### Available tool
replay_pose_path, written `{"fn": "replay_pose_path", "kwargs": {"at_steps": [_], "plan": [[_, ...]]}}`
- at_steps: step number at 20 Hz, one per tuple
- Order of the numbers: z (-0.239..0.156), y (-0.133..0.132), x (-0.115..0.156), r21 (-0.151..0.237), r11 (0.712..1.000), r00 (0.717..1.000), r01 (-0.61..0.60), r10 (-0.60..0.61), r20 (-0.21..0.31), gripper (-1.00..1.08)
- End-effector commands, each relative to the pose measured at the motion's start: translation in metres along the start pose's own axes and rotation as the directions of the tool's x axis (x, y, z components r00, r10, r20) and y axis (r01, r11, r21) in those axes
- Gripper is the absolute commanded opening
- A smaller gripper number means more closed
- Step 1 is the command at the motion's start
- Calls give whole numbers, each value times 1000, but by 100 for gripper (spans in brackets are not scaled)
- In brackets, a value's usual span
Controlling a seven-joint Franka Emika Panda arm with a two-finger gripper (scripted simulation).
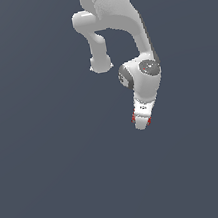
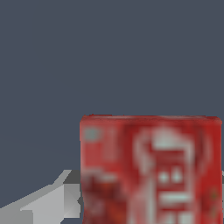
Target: Pick up the object and move it to a goal position.
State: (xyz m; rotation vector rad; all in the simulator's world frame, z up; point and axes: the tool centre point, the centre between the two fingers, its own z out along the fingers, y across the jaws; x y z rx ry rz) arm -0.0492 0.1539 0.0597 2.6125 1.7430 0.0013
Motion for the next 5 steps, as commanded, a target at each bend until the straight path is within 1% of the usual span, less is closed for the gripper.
{"fn": "replay_pose_path", "kwargs": {"at_steps": [1, 5], "plan": [[-6, -9, 9, 1, 1000, 1000, -2, 2, 1, -100], [-10, -14, 15, 1, 1000, 1000, -2, 2, 1, -100]]}}
